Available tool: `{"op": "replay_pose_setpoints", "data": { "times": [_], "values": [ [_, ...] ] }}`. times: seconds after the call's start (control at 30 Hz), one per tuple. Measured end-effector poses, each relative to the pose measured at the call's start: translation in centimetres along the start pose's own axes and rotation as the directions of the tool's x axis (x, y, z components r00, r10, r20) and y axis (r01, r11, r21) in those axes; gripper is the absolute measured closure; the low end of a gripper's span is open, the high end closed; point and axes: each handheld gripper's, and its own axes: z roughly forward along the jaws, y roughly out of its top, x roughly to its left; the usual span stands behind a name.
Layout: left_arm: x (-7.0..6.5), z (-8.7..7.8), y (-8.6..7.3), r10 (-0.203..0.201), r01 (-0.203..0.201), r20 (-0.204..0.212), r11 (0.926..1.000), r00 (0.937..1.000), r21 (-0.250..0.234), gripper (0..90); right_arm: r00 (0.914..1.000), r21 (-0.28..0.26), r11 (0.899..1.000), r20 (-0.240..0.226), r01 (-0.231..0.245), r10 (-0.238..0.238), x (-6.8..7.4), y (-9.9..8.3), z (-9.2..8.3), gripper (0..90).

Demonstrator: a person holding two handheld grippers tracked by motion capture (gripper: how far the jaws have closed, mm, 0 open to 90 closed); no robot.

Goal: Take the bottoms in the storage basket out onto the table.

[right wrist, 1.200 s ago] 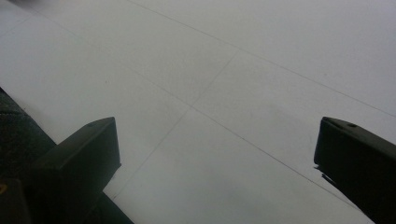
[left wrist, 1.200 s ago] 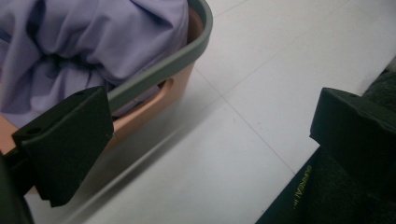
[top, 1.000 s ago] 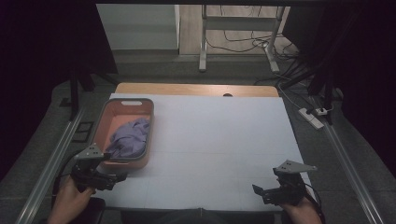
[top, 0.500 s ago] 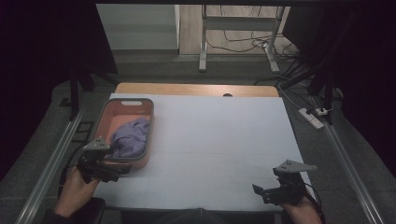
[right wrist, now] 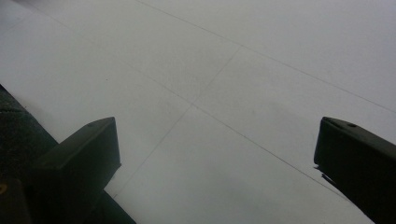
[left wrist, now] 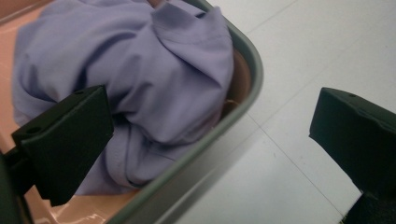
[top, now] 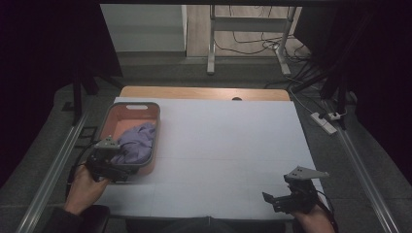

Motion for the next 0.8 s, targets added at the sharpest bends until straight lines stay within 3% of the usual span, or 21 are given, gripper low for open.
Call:
{"op": "replay_pose_setpoints", "data": {
  "times": [0.57,0.8],
  "values": [
    [3.1,1.8,2.2,0.013,-0.014,0.017,0.9966,0.9998,0.081,0.0,1.0000,0.003,1.000,-0.002,0.002,-0.002,0.0,0.0,0.0,3.3],
    [3.6,2.8,3.1,0.014,-0.016,0.018,0.9933,0.9997,0.115,0.1,1.0000,0.005,1.000,0.001,0.003,-0.003,0.1,0.0,0.0,3.3]
  ]
}}
